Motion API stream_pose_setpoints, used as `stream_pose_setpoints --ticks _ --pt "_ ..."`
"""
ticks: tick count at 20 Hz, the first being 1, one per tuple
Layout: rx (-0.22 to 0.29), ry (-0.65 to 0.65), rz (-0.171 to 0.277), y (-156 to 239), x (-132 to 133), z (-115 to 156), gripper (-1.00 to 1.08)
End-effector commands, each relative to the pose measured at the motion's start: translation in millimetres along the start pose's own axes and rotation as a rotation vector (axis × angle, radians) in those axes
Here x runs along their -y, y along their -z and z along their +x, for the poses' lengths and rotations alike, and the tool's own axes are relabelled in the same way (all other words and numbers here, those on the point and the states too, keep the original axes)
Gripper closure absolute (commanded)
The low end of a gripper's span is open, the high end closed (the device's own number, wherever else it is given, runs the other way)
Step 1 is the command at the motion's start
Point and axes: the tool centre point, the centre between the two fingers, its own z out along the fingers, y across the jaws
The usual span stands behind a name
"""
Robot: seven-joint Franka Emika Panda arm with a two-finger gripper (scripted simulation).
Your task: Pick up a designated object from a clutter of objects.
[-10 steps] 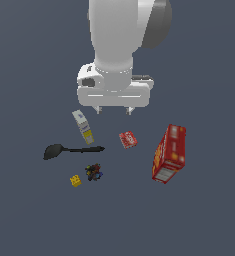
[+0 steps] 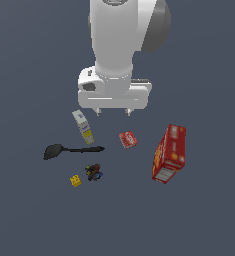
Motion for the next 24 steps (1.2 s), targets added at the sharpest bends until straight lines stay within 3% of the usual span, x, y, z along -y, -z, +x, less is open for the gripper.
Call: stream_pose_setpoints --ticks 1,12,24 --pt "0.002 0.003 -0.002 -1 0 0 -0.92" --pt "-0.006 0.043 -0.002 -31 10 1 -0.92" --pt "-0.03 0.165 0.0 -120 39 -10 -0.92"
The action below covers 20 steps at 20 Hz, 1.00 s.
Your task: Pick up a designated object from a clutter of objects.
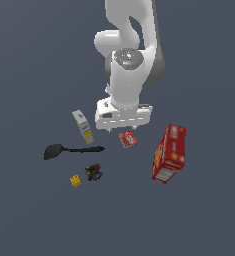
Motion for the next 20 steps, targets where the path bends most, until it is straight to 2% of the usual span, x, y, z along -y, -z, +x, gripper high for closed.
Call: stream_pose_setpoints --ticks 1,11,20 --pt "-0.006 0.03 0.001 -21 8 -5 -0.92" --pt "-0.03 0.141 0.01 -91 38 -32 -0.92" --pt "-0.041 0.193 0.016 -120 52 -51 -0.92"
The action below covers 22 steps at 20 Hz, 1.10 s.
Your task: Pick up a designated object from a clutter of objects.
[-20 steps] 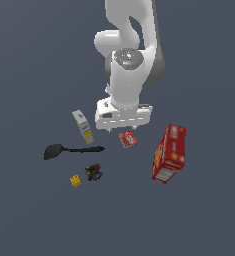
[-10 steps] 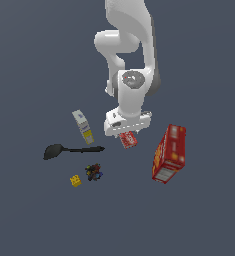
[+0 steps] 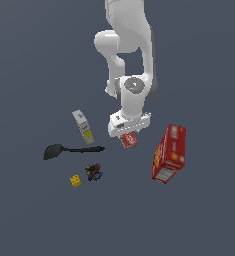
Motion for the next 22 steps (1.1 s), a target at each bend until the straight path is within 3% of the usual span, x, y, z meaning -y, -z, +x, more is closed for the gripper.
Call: stream_pose_setpoints --ticks 1,10,22 --pt "-0.003 0.009 0.001 -5 3 -3 -0.92" --pt "-0.003 0.012 0.002 -11 4 -4 -0.92" --pt "-0.004 0.014 0.002 -53 5 -5 -0.92"
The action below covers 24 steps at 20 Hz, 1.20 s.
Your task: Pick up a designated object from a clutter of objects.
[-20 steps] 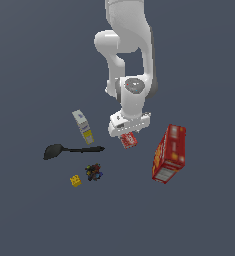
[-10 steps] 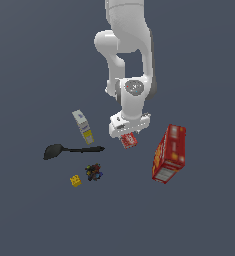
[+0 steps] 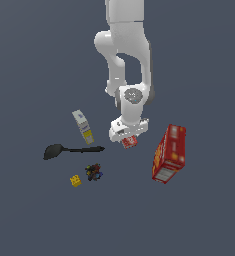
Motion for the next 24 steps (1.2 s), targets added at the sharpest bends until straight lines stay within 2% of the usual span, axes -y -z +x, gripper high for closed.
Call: stream_pose_setpoints --ticks 1,4,5,17,24 --pt "-0.001 0.0 0.0 -6 0 0 -0.92" --pt "-0.001 0.0 0.0 -8 0 0 -0.92" --pt "-0.001 0.0 0.0 -8 0 0 1.08" --pt "-0.002 0.0 -0.001 -7 0 1 1.08" --pt "-0.002 0.0 -0.001 9 -4 9 1.08"
